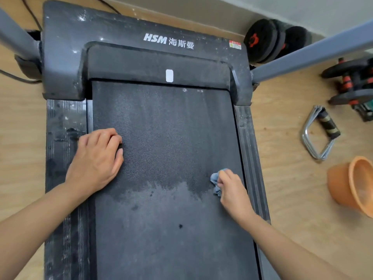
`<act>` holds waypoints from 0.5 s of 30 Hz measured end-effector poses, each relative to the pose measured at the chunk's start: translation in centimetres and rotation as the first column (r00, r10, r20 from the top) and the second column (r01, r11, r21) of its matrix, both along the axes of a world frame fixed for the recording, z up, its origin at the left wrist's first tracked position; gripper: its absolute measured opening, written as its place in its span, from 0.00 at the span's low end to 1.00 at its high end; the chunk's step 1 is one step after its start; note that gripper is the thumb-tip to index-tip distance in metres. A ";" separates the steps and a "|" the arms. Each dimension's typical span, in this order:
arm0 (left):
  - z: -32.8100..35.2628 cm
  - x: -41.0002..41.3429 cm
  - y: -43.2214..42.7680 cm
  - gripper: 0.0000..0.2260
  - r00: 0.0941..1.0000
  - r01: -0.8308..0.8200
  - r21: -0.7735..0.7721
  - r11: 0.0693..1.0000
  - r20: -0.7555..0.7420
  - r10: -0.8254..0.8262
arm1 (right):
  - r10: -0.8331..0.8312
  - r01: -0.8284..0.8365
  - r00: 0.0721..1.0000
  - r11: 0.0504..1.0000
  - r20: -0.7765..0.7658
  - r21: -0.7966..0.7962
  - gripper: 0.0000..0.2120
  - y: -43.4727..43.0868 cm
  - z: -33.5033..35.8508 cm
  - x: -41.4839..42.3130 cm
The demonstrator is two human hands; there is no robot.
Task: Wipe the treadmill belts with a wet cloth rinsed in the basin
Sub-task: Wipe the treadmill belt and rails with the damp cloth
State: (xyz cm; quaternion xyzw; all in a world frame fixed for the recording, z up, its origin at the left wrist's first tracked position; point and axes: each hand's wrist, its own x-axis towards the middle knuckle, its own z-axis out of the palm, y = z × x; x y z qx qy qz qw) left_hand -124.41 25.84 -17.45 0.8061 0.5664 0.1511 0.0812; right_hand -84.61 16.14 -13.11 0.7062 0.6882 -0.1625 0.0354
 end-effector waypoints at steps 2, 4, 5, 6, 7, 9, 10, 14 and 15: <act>0.0 0.1 0.0 0.15 0.999 0.022 0.009 1.000 -0.024 -0.022 | 0.089 -0.086 0.995 0.994 0.038 -0.063 0.19 1.2 0.3 0.7; 0.0 0.2 0.0 0.15 1.000 0.022 0.023 1.000 -0.018 -0.021 | 0.059 -0.060 0.998 0.997 -0.036 -0.044 0.16 6.2 0.1 0.5; 0.0 0.1 -0.1 0.15 0.999 0.024 0.032 0.999 -0.022 -0.024 | 0.008 -0.008 0.996 1.000 -0.087 -0.002 0.14 9.7 -0.1 0.2; -0.1 0.1 -0.1 0.15 0.999 0.026 0.040 0.999 -0.031 -0.025 | -0.043 0.050 0.990 0.997 -0.137 0.052 0.12 13.6 -0.2 -0.2; -0.1 0.1 0.0 0.15 0.999 0.027 0.044 0.999 -0.037 -0.025 | -0.086 0.106 0.981 0.989 -0.175 0.107 0.11 17.7 -0.2 -0.6; -0.3 0.1 0.0 0.15 0.998 0.037 0.053 0.998 -0.047 -0.035 | -0.164 0.191 0.975 0.965 -0.151 0.181 0.10 24.9 0.7 -1.6; -0.5 0.0 0.0 0.14 0.998 0.042 0.054 0.998 -0.050 -0.039 | -0.181 0.194 0.980 0.962 -0.084 0.192 0.09 27.3 0.8 -1.7; -0.3 -0.1 0.0 0.14 0.999 0.032 0.031 0.999 -0.044 -0.031 | -0.171 0.162 0.985 0.960 0.022 0.230 0.07 27.1 0.9 -1.2; -0.2 -0.1 -0.1 0.14 0.999 0.030 0.027 0.999 -0.037 -0.029 | -0.176 0.171 0.984 0.960 0.003 0.221 0.07 25.0 0.6 -0.7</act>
